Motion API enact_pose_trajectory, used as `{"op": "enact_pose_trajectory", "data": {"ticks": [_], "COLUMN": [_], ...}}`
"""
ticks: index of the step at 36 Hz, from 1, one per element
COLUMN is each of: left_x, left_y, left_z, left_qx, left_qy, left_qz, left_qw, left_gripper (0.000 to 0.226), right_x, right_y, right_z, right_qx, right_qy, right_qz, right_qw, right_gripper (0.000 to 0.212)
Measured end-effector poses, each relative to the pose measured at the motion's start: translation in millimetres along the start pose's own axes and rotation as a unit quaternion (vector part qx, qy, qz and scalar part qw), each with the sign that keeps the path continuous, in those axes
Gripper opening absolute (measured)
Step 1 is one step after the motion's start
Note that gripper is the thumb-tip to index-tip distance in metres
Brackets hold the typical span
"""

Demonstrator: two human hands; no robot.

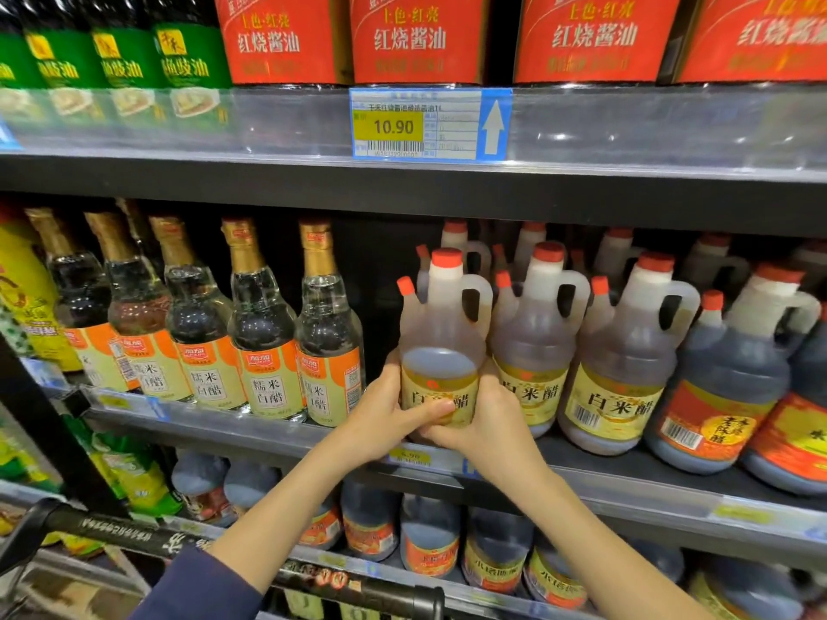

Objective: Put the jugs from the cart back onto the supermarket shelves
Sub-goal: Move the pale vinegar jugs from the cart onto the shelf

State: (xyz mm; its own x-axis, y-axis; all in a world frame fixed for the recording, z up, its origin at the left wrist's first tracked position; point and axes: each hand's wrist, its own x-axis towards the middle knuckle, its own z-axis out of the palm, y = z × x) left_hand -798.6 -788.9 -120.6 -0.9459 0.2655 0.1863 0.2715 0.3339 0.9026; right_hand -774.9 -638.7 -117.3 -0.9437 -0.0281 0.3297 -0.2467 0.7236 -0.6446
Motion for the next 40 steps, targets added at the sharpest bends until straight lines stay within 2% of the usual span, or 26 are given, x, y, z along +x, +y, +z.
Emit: {"op": "enact_pose_trajectory", "data": {"ticks": [3, 7, 10, 14, 17, 19, 21, 25, 33, 40], "left_x": [-0.3, -2.5, -4.5, -4.5, -2.7, -0.9, 1.3, 5.5, 18.3, 23.6], "left_y": [2.4, 4.5, 4.2, -1.7, -6.8, -9.3, -11.1, -13.6, -10.3, -7.6], "left_z": [-1.8, -3.6, -4.5, -7.6, -6.9, -5.8, -5.2, -7.2, -7.7, -9.4], "left_qx": [0.0, 0.024, 0.047, 0.099, 0.173, 0.185, 0.183, 0.193, 0.233, 0.233], "left_qy": [-0.002, 0.002, -0.002, -0.004, 0.017, 0.027, 0.022, 0.002, -0.015, -0.033], "left_qz": [-0.006, -0.007, -0.005, 0.013, 0.02, 0.017, 0.013, -0.002, -0.007, -0.029], "left_qw": [1.0, 1.0, 0.999, 0.995, 0.985, 0.982, 0.983, 0.981, 0.972, 0.971], "left_gripper": [0.075, 0.084, 0.078, 0.077, 0.079, 0.077, 0.076, 0.075, 0.066, 0.058], "right_x": [7.2, 18.5, 21.2, 18.7, 17.6, 17.3, 18.2, 22.2, 29.8, 30.8], "right_y": [-1.2, -5.6, -11.8, -17.0, -22.5, -24.6, -25.3, -21.1, -21.2, -27.4], "right_z": [-19.0, -43.8, -60.5, -71.6, -67.4, -62.7, -59.1, -54.2, -48.3, -45.9], "right_qx": [0.003, -0.009, -0.02, -0.007, -0.031, -0.049, -0.074, -0.076, -0.137, -0.198], "right_qy": [-0.084, -0.153, -0.121, -0.03, 0.031, 0.059, 0.075, 0.074, 0.026, 0.023], "right_qz": [-0.001, 0.016, 0.003, -0.021, -0.052, -0.06, -0.062, -0.063, -0.074, -0.075], "right_qw": [0.996, 0.988, 0.992, 0.999, 0.998, 0.995, 0.993, 0.992, 0.988, 0.977], "right_gripper": [0.069, 0.059, 0.051, 0.076, 0.068, 0.058, 0.058, 0.062, 0.05, 0.057]}}
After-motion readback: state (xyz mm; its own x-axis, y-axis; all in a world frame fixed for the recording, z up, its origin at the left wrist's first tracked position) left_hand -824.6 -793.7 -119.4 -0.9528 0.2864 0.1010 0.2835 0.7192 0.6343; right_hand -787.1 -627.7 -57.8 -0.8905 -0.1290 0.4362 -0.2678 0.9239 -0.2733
